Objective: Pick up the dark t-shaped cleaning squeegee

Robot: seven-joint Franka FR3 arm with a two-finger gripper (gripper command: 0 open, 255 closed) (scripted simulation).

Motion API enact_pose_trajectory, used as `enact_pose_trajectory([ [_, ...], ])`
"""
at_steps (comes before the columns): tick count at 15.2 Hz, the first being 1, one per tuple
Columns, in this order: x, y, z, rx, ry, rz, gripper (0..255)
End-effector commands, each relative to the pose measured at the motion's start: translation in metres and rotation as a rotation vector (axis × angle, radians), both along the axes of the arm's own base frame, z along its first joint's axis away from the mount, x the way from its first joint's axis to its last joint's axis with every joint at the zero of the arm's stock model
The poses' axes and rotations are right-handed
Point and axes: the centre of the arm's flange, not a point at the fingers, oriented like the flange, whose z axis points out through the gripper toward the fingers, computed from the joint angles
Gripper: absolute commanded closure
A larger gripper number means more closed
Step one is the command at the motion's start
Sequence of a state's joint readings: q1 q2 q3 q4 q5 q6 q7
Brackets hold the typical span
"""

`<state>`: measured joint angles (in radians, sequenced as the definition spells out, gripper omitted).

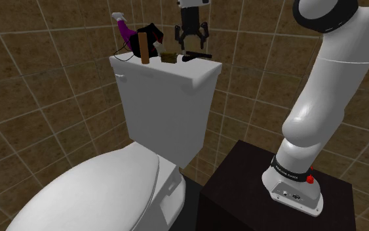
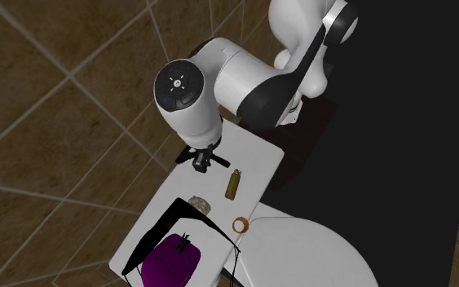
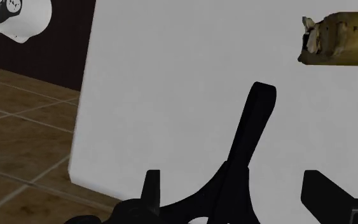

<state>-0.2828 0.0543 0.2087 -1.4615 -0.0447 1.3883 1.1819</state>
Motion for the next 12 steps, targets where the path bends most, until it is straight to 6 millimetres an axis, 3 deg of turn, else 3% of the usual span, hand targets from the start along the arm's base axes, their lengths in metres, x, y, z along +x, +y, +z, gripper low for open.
enact_pose_trajectory([
  [1,0.008,-0.008,-0.002,-0.01,0.006,-0.059,0],
  [9,0.008,-0.008,-0.036,-0.01,0.006,-0.059,0],
  [10,0.007,-0.008,-0.036,-0.01,0.006,-0.059,255],
  [12,0.007,-0.008,-0.037,-0.01,0.006,-0.059,255],
])
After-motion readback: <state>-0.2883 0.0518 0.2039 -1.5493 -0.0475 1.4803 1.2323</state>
